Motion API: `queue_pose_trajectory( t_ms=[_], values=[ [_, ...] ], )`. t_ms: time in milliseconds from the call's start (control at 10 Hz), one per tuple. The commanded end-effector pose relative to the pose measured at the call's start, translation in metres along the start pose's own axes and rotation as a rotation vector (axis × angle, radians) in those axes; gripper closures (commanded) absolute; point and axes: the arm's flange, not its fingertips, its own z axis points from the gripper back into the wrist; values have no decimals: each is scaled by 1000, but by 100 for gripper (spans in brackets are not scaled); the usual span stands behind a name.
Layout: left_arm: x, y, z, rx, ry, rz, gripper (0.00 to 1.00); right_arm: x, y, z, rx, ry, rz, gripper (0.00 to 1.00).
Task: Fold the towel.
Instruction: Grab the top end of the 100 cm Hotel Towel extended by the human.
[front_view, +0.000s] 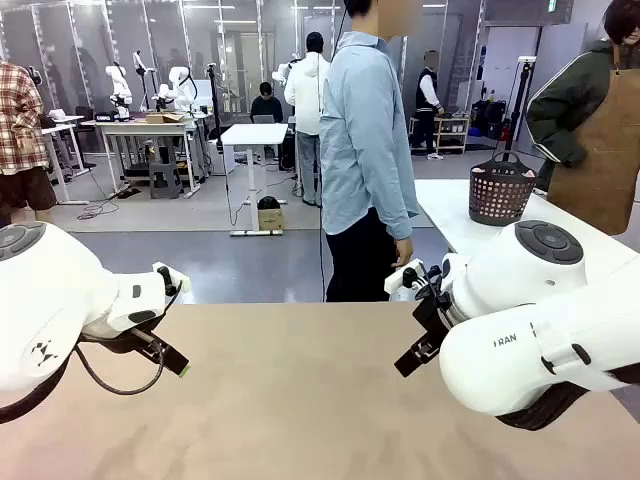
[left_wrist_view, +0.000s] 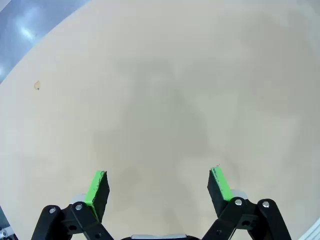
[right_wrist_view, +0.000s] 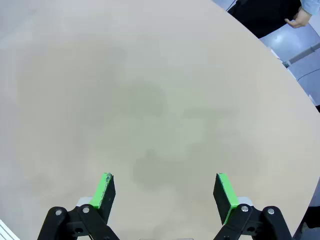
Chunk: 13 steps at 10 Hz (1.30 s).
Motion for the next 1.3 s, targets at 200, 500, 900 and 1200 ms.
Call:
queue_pose_trajectory(
  t_ms=[200, 500, 900, 1200],
  values=[
    [0, 0, 0, 0, 0, 0, 0, 0, 0, 0, 0, 0, 0, 0],
    [0, 0, 0, 0, 0, 0, 0, 0, 0, 0, 0, 0, 0, 0],
    [21, 8, 17, -4, 85, 21, 0, 22, -19, 23, 65, 25, -87, 0],
    [49, 47, 77, -246, 129, 202, 0, 55, -68, 78, 260, 56, -190, 0]
  ],
)
